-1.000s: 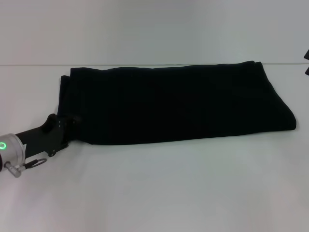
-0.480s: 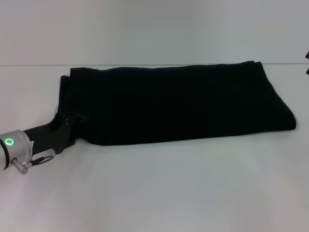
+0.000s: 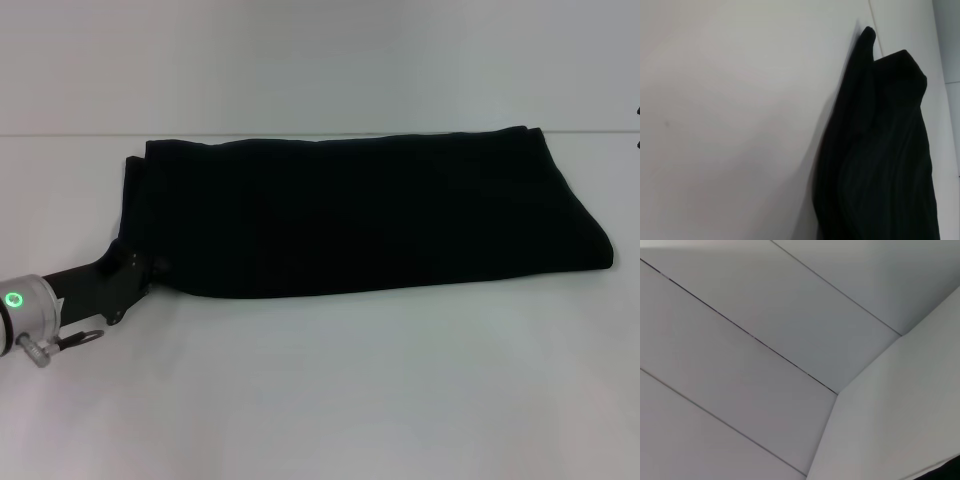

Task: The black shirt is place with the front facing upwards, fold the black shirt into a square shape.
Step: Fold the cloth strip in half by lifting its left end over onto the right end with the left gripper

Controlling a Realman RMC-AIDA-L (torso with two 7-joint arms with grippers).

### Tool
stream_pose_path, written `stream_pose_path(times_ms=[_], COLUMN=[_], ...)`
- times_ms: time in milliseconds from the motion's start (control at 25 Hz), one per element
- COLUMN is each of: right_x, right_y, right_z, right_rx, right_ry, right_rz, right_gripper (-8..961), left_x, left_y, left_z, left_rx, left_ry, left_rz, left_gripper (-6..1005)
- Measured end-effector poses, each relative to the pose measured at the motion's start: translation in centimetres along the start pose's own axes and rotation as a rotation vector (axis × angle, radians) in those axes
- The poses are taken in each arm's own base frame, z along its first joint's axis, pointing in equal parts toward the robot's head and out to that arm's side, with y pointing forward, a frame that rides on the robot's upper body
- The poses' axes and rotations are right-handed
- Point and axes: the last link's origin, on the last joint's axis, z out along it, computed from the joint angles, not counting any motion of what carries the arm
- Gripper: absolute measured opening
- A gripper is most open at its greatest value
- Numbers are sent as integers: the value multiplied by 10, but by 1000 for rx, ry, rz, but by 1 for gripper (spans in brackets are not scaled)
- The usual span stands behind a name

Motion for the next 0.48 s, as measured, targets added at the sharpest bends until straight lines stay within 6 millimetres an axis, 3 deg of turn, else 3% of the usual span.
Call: stream_pose_path(times_ms=[360, 480], right_x=[-2, -2], right_y=[0, 0], right_z=[-1, -2], right_rx=[-2, -3], right_ry=[-16, -25], right_rz=[6, 11], right_gripper=[914, 914], left_x=[8, 13], left_y=[2, -6], left_z=[-7, -15], left_rx=[-25, -8], left_ry=[36, 67], left_rz=[94, 114], left_gripper=[3, 4])
